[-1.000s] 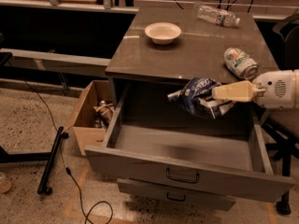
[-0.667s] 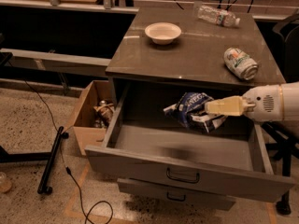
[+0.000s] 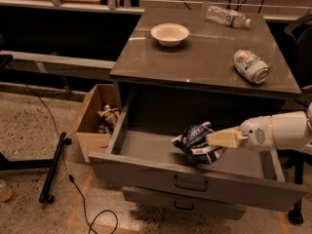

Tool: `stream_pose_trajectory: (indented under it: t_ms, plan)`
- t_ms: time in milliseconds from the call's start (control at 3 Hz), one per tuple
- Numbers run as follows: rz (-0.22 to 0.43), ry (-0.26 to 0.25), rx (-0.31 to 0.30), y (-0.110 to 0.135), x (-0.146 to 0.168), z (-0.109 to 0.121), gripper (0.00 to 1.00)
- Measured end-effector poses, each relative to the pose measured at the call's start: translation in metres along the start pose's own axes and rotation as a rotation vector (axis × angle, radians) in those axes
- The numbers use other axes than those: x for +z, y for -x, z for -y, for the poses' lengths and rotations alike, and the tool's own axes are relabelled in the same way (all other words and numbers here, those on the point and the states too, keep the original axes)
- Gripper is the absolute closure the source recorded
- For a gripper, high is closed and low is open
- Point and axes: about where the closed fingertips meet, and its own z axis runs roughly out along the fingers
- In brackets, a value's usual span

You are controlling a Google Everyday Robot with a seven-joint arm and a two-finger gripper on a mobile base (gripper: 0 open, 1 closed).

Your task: Place blue chip bag into top drawer

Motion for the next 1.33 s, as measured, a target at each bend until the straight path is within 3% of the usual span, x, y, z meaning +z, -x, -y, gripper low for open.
stream_pose_trajectory:
  t_ms: [333, 667, 1000, 1333]
  plan:
    - [-0.014, -0.073, 0.012, -0.007, 0.022, 0.011, 0.58]
    - [0.019, -0.149, 0.065, 0.01, 0.03, 0.019, 0.36]
    - [0.057, -0.242, 0.127, 0.031, 0.017, 0.029, 0.12]
    - [0.102, -0.364, 0.186, 0.056, -0.023, 0.041, 0.0]
